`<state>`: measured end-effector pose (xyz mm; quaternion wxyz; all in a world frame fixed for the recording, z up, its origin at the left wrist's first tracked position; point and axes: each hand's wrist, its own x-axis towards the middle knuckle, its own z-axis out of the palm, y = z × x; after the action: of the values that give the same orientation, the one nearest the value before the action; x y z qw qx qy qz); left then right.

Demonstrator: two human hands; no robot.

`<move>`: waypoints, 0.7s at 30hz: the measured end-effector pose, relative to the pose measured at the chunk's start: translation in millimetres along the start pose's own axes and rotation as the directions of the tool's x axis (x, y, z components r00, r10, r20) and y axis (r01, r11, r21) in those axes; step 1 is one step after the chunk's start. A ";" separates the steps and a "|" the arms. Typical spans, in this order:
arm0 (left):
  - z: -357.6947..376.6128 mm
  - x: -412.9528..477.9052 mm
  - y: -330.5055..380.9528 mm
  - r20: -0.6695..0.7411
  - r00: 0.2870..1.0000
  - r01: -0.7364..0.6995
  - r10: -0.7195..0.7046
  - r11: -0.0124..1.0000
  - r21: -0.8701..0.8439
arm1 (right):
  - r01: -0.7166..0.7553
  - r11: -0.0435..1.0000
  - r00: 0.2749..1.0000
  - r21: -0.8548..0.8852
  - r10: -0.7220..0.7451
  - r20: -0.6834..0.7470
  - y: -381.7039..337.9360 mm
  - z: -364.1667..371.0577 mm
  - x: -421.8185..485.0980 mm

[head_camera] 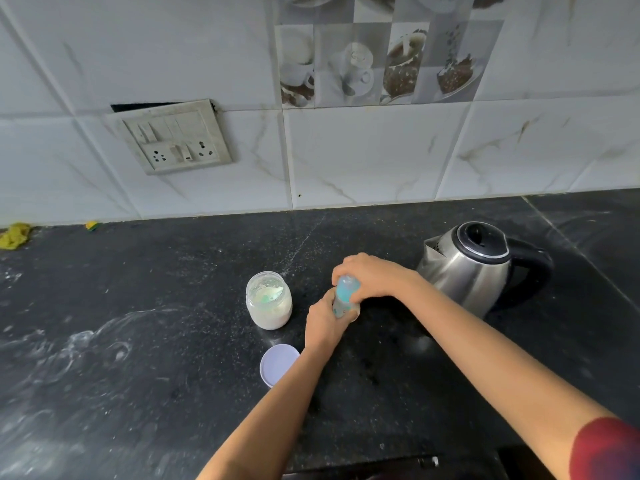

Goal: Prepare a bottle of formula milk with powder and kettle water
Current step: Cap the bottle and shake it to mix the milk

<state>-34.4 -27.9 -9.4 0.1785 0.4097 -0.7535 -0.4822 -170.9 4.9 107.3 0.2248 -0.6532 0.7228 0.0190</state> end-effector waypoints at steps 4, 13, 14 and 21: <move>1.5 1.2 -1.2 0.001 1.000 0.014 -0.014 1.000 -0.001 | -0.107 0.993 0.990 -0.048 0.102 -0.098 -7.1 8.1 5.3; -0.3 3.3 -0.5 0.008 0.999 0.031 -0.031 0.999 0.015 | -0.314 0.882 0.857 0.352 0.423 -0.296 -9.7 52.0 0.4; -3.3 4.2 0.7 0.017 1.000 0.020 -0.021 1.000 0.012 | -0.269 0.860 0.871 0.434 0.409 -0.270 -5.1 52.5 -1.9; -24.1 7.9 11.0 0.139 0.990 -0.004 0.006 1.000 -0.018 | -0.010 0.454 0.955 0.891 0.269 -0.126 20.8 49.8 -39.7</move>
<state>-28.1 -45.9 10.5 0.1303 0.3718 -0.7609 -0.5156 -174.0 61.1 71.0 0.4343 -0.3777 0.7016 -0.4201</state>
